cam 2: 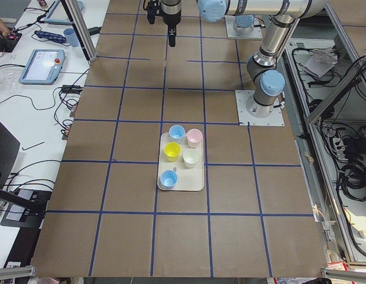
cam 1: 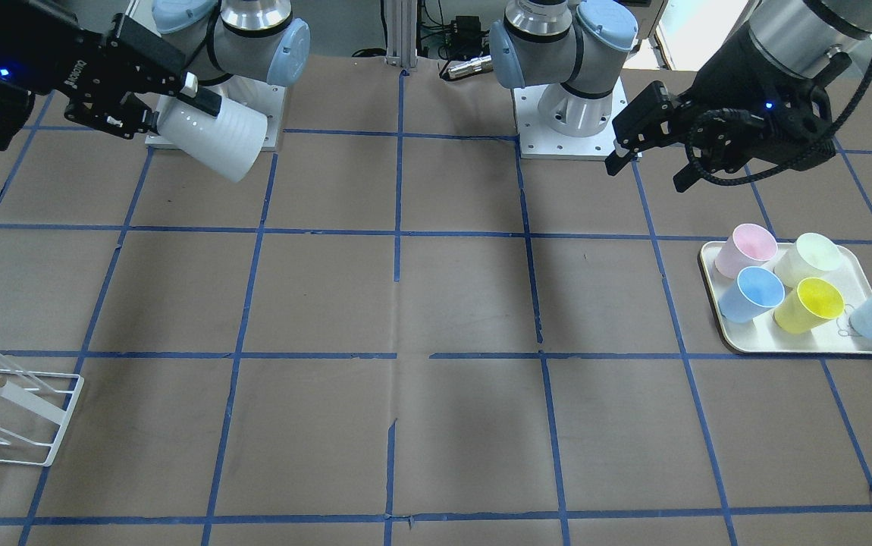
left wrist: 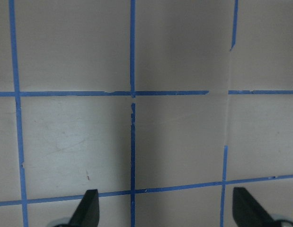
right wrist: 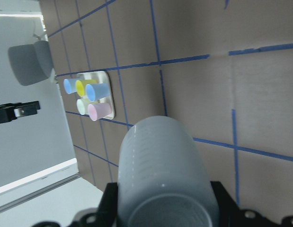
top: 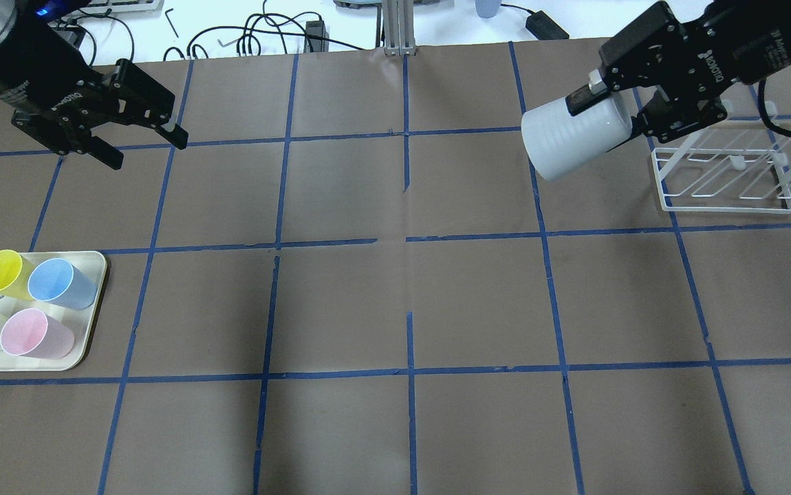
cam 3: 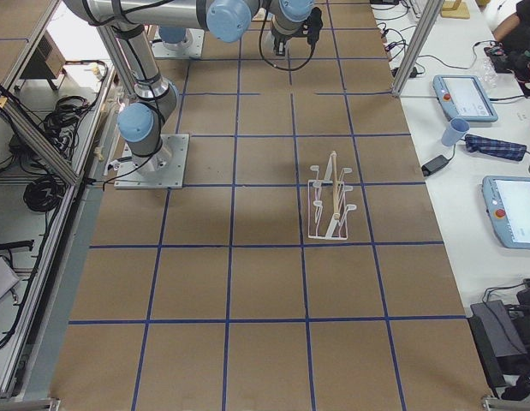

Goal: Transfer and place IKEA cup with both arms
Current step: 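Lift the white cup off the rack and carry it toward the left gripper, then close the left gripper on the white cup held by the right gripper, then carry the white cup toward the tray with left gripper while right gripper withdraws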

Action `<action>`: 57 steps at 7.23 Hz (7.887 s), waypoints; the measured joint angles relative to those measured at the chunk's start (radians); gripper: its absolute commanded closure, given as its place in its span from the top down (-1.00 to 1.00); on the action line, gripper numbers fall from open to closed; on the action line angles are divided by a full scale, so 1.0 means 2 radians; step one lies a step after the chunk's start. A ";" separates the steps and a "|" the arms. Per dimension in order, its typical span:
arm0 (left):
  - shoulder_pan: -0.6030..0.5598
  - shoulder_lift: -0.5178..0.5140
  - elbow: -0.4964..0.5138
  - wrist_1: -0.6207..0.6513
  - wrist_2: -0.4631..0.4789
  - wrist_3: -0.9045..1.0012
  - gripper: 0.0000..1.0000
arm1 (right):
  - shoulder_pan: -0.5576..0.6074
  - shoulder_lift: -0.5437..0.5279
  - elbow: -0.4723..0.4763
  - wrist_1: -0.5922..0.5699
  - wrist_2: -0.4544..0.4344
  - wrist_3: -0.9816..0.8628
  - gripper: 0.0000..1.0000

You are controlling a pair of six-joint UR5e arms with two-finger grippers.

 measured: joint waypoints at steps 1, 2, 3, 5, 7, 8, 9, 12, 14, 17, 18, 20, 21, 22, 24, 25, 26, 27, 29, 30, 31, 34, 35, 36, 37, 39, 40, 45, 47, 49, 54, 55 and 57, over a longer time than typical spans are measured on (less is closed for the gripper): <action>0.015 0.000 -0.015 -0.005 -0.052 0.005 1.00 | 0.014 0.001 0.002 0.020 0.053 0.000 -0.10; 0.021 0.001 -0.037 -0.005 -0.107 0.005 1.00 | 0.027 0.000 0.005 0.048 0.116 0.000 -0.10; 0.024 0.001 -0.059 -0.001 -0.159 0.003 1.00 | 0.038 0.000 0.007 0.072 0.169 0.001 -0.10; 0.023 0.001 -0.092 0.004 -0.250 0.002 1.00 | 0.069 0.001 0.011 0.097 0.242 0.002 -0.10; 0.019 0.008 -0.115 0.005 -0.323 0.004 1.00 | 0.089 0.000 0.012 0.101 0.274 0.006 -0.10; 0.017 0.014 -0.130 0.005 -0.365 0.005 1.00 | 0.098 -0.001 0.012 0.102 0.280 0.010 -0.10; 0.012 0.020 -0.147 0.005 -0.411 0.005 1.00 | 0.108 0.000 0.012 0.102 0.282 0.013 -0.10; -0.023 0.036 -0.189 0.005 -0.535 0.008 1.00 | 0.122 0.001 0.012 0.101 0.284 0.020 -0.09; -0.026 0.048 -0.199 0.005 -0.552 0.008 1.00 | 0.123 0.003 0.012 0.099 0.284 0.020 -0.08; -0.027 0.073 -0.224 0.005 -0.554 0.009 1.00 | 0.122 0.012 0.012 0.094 0.285 0.023 -0.08; -0.028 0.080 -0.232 0.006 -0.557 0.012 1.00 | 0.122 0.014 0.012 0.093 0.286 0.024 -0.08; -0.030 0.083 -0.236 0.007 -0.593 0.015 1.00 | 0.122 0.017 0.012 0.093 0.286 0.023 -0.08; -0.031 0.080 -0.237 0.011 -0.602 0.017 1.00 | 0.122 0.019 0.012 0.093 0.286 0.023 -0.08; -0.032 0.075 -0.237 0.020 -0.605 0.018 1.00 | 0.122 0.020 0.012 0.093 0.286 0.023 -0.08; -0.044 0.063 -0.237 0.044 -0.611 0.015 1.00 | 0.123 0.020 0.012 0.094 0.286 0.024 -0.08; -0.051 0.059 -0.237 0.053 -0.619 0.013 0.98 | 0.123 0.020 0.012 0.094 0.285 0.024 -0.07; -0.055 0.059 -0.237 0.057 -0.626 0.012 0.76 | 0.123 0.020 0.012 0.094 0.284 0.024 -0.06; -0.057 0.063 -0.237 0.059 -0.628 0.010 0.44 | 0.123 0.020 0.012 0.094 0.284 0.024 -0.05; -0.058 0.062 -0.237 0.060 -0.628 0.012 0.36 | 0.123 0.021 0.011 0.094 0.286 0.024 -0.04; -0.058 0.059 -0.237 0.062 -0.628 0.012 0.30 | 0.123 0.021 0.010 0.094 0.286 0.025 -0.04; -0.058 0.058 -0.236 0.063 -0.629 0.011 0.27 | 0.123 0.020 0.010 0.094 0.286 0.025 0.00; -0.058 0.058 -0.232 0.066 -0.630 0.010 -0.18 | 0.123 0.020 0.010 0.094 0.286 0.025 0.00; -0.058 0.058 -0.232 0.069 -0.630 0.011 -0.40 | 0.123 0.020 0.010 0.094 0.286 0.025 0.00; -0.058 0.058 -0.231 0.074 -0.630 0.012 -0.74 | 0.123 0.020 0.010 0.094 0.286 0.025 0.00; -0.058 0.058 -0.231 0.080 -0.629 0.012 -1.00 | 0.123 0.020 0.010 0.094 0.286 0.025 0.12; -0.058 0.059 -0.232 0.085 -0.629 0.012 -1.00 | 0.123 0.020 0.009 0.094 0.285 0.025 1.00; -0.058 0.060 -0.233 0.086 -0.629 0.013 -1.00 | 0.123 0.020 0.008 0.094 0.283 0.024 1.00; -0.056 0.068 -0.234 0.086 -0.625 0.012 -1.00 | 0.107 0.032 -0.028 0.071 0.250 0.062 1.00; -0.046 0.071 -0.233 0.086 -0.600 0.007 -1.00 | 0.075 0.064 -0.075 0.052 0.153 0.078 1.00; -0.030 0.072 -0.233 0.089 -0.551 0.003 -1.00 | 0.058 0.079 -0.100 0.007 0.030 0.108 1.00; 0.042 0.074 -0.219 0.152 -0.175 0.009 -1.00 | 0.082 0.074 -0.092 -0.115 -0.352 0.205 0.98; 0.058 0.067 -0.208 0.155 -0.081 0.022 -1.00 | 0.102 0.069 -0.086 -0.123 -0.397 0.229 0.96; 0.085 0.052 -0.184 0.161 0.085 0.091 -1.00 | 0.134 0.054 -0.062 -0.145 -0.426 0.281 0.99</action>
